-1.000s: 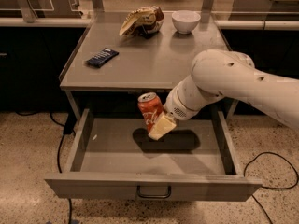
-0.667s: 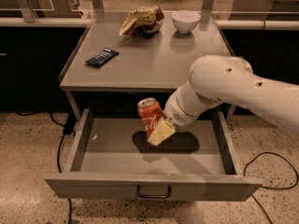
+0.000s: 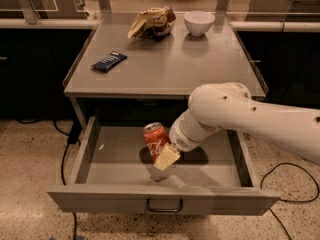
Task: Place coke can into top drawer
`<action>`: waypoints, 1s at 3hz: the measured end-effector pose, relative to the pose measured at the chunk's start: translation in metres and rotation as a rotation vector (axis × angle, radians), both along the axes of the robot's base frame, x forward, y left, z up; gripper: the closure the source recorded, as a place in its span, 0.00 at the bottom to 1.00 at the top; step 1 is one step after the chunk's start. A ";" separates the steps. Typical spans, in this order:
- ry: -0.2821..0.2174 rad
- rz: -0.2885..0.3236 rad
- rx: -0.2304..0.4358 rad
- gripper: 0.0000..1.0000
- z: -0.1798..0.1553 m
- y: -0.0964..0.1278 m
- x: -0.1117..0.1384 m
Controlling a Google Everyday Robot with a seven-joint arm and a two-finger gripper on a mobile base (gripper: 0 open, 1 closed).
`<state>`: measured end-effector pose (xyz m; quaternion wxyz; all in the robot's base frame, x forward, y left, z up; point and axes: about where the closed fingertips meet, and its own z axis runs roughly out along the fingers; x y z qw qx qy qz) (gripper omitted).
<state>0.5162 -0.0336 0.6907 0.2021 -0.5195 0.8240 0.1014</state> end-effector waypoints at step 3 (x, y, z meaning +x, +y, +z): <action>0.051 -0.025 -0.047 1.00 -0.076 0.015 0.019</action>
Offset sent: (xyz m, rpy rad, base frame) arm 0.0241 0.0164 -0.0906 -0.0701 0.0622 -0.0276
